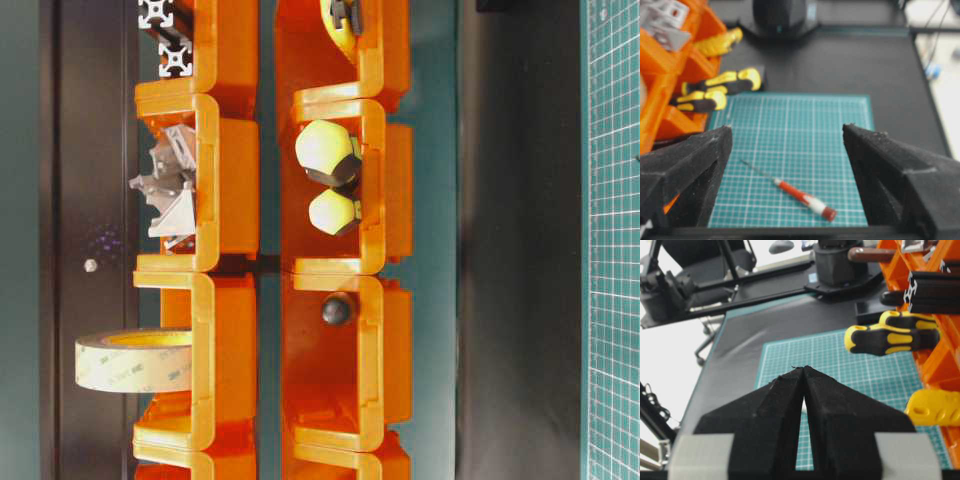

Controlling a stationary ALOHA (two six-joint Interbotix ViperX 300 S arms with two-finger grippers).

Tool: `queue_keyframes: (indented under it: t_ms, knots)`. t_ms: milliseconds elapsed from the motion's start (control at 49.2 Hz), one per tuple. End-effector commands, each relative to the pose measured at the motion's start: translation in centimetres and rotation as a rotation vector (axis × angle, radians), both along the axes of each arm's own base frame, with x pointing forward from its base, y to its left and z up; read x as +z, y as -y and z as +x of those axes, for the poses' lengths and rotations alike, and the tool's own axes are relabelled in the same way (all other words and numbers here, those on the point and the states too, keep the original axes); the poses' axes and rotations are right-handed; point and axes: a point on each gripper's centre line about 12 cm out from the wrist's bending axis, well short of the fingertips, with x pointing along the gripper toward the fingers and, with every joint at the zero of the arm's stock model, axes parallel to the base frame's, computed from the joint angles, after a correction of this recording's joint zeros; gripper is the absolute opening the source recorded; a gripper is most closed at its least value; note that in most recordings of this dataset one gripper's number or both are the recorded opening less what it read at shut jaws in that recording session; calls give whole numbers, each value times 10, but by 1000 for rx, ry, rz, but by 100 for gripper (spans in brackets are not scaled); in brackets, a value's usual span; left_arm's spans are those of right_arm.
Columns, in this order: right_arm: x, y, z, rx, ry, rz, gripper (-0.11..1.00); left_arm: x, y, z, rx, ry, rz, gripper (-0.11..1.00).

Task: Pick red screwdriver from container rack with left arm.

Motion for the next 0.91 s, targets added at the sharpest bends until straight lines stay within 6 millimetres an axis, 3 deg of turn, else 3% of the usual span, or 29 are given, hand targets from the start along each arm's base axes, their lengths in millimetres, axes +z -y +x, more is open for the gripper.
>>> queue_keyframes:
  t_ms: [0, 305, 894]
  knots:
    - [12, 0, 4, 3, 45, -26, 0, 2, -7, -15, 0, 40, -27, 86]
    - [17, 1, 4, 1, 91, -90, 0, -15, -23, -52, 12, 101, -130, 83]
    - [18, 1, 5, -2, 109, -87, 0, -16, -29, -62, 19, 126, -140, 83]
